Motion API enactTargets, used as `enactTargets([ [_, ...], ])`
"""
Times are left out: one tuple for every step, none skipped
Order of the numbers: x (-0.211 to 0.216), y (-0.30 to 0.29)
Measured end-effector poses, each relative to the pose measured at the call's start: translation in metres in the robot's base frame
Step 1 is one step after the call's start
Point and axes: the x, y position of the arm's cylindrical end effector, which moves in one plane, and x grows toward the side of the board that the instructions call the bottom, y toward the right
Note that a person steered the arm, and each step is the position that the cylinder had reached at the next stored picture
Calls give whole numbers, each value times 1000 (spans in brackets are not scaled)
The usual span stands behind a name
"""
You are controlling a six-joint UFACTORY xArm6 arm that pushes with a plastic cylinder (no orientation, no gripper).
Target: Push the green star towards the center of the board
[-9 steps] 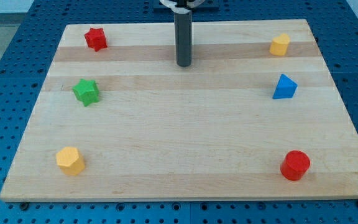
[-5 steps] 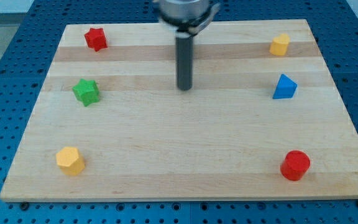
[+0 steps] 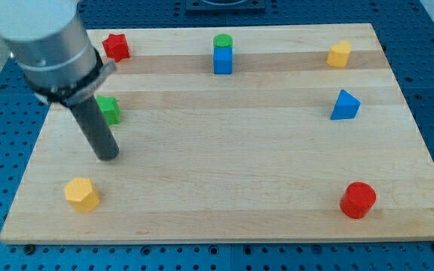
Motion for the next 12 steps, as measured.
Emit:
enactTargets([
  [-5, -10],
  [-1, -45],
  [1, -75],
  [-41, -75],
  [-41, -75],
  [-41, -61],
  [-41, -26],
  [-41, 6],
  [-41, 40],
  [-41, 30],
  [-34, -26],
  [-28, -63],
])
